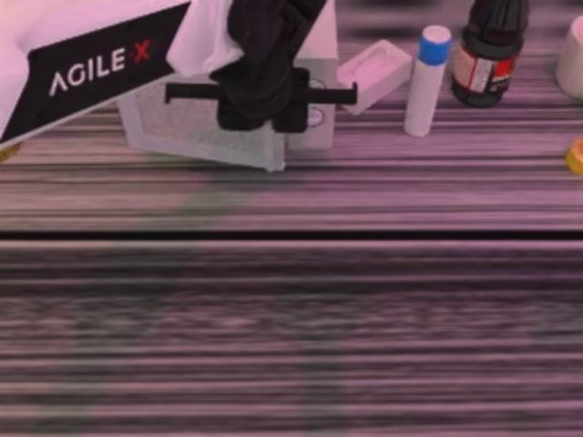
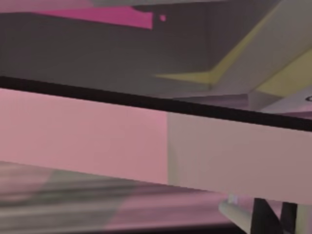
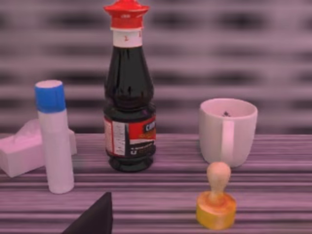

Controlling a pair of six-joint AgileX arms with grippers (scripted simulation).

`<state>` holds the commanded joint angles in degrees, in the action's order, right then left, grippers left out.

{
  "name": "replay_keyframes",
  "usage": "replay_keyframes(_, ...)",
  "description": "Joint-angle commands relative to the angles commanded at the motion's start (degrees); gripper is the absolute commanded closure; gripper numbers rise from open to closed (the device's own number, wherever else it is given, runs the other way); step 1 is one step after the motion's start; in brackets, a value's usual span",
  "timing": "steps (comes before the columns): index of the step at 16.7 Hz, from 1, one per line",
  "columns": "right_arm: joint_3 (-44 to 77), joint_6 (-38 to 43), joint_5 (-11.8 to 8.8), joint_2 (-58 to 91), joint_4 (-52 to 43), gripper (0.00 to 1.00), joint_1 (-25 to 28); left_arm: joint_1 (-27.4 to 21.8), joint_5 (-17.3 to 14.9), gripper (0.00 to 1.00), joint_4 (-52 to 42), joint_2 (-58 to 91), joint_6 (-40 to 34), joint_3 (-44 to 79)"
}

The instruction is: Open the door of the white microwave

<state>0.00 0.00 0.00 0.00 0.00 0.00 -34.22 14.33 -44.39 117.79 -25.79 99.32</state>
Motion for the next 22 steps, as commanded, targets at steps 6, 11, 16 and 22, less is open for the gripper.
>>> replay_keyframes(6,0.0,0.0,0.0,0.0,0.0,0.0,0.0,0.0,0.0,1.0,0.0,0.0,0.0,0.0)
replay_keyframes(11,0.0,0.0,0.0,0.0,0.0,0.0,0.0,0.0,0.0,1.0,0.0,0.0,0.0,0.0)
replay_keyframes(16,0.0,0.0,0.0,0.0,0.0,0.0,0.0,-0.1,-0.8,1.0,1.0,-1.0,1.0,-1.4)
replay_keyframes(22,0.0,0.0,0.0,0.0,0.0,0.0,0.0,0.7,-3.0,1.0,3.7,-5.1,6.0,-7.7)
